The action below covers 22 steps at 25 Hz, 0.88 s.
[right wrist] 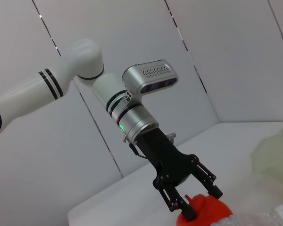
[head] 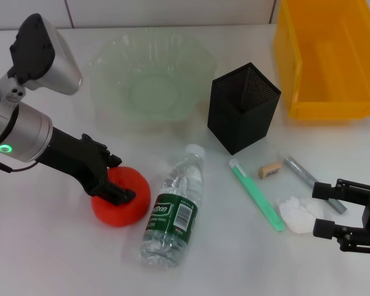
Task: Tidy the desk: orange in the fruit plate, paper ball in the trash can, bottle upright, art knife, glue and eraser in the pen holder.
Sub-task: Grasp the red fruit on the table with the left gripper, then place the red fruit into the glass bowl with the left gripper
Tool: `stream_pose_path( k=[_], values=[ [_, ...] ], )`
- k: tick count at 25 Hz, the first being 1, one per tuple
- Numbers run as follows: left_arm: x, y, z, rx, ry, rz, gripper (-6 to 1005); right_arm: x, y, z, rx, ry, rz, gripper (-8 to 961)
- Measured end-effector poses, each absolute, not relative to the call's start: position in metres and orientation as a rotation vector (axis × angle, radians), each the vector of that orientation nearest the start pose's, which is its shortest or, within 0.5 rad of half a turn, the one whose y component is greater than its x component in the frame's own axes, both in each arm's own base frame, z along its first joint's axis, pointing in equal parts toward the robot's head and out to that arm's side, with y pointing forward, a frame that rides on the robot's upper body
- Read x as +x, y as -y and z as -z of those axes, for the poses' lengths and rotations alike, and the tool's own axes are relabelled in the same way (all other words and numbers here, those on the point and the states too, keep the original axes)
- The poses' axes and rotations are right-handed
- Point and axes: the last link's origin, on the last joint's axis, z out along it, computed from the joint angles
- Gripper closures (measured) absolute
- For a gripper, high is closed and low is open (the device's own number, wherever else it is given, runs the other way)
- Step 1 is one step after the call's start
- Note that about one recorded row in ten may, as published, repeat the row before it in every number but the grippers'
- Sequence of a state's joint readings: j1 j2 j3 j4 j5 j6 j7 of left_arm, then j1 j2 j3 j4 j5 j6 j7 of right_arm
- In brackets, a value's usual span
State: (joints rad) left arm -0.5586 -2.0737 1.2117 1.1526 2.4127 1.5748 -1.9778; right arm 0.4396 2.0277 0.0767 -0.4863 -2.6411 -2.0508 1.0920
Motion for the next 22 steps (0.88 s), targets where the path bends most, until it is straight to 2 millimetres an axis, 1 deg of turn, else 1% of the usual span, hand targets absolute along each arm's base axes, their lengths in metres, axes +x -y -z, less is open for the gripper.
stream_pose_path(
  k=[1, 9, 15, 22],
  values=[
    [-0.221, -0.3401, 0.0068, -2.937, 0.582, -0.339, 310, 0.3155, -0.2186, -0.0242, -2.748, -0.757, -1.042, 186],
    [-0.226, -0.3372, 0.0071, -2.938, 0.551, -0.379, 328, 0.3137, -0.2213, -0.0247, -2.751, -0.746, -1.046, 187],
    [-0.2261, -0.3376, 0.0055, -2.932, 0.553, -0.367, 555, 0.3114, -0.2248, -0.0249, -2.757, -0.734, -1.049, 187],
    [-0.2242, -0.3366, 0.0009, -2.945, 0.529, -0.361, 728, 0.3103, -0.2284, -0.0255, -2.747, -0.722, -1.049, 187]
  ],
)
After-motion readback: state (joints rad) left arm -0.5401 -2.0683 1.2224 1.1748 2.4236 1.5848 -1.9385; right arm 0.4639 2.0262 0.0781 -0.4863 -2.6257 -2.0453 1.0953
